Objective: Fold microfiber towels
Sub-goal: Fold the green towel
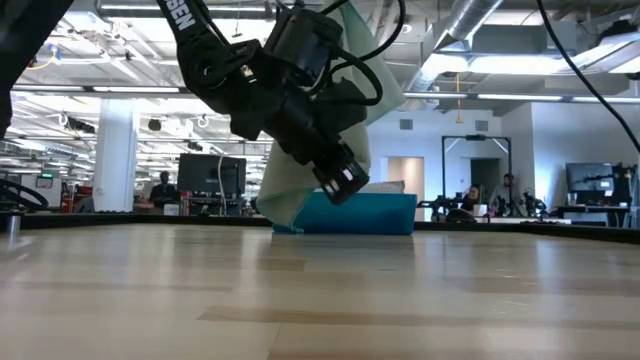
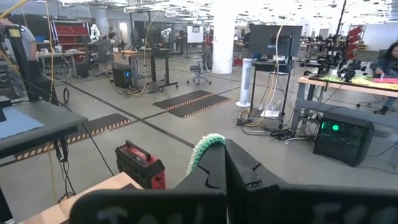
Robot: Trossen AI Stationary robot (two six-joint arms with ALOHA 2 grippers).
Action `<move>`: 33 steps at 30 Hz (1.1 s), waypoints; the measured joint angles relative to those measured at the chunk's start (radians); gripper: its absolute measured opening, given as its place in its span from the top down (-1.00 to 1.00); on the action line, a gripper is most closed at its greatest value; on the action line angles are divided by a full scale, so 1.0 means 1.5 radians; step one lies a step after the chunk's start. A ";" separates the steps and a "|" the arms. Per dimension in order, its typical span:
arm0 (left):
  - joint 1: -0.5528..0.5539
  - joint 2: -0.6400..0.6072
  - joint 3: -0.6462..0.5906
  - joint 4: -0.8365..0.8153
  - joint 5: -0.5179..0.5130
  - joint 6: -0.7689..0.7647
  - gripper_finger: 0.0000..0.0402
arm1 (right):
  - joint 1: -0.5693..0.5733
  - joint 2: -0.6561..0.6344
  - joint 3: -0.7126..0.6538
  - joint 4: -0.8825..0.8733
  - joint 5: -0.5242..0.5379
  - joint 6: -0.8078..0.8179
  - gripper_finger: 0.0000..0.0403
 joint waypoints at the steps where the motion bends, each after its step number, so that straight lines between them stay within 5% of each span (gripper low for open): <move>1: 0.000 0.000 0.000 0.000 -0.007 0.009 0.58 | 0.000 0.000 0.000 0.000 0.000 0.000 0.97; 6: -0.006 0.000 0.000 0.000 -0.013 0.043 0.96 | 0.000 0.000 0.000 -0.002 0.000 -0.001 0.97; 16: -0.080 -0.040 -0.001 -0.008 -0.086 0.076 1.00 | 0.000 -0.024 0.000 -0.206 0.000 -0.017 0.97; 33: -0.193 -0.293 0.000 -0.181 -0.241 0.078 1.00 | 0.040 -0.143 0.000 -0.624 0.000 -0.012 0.97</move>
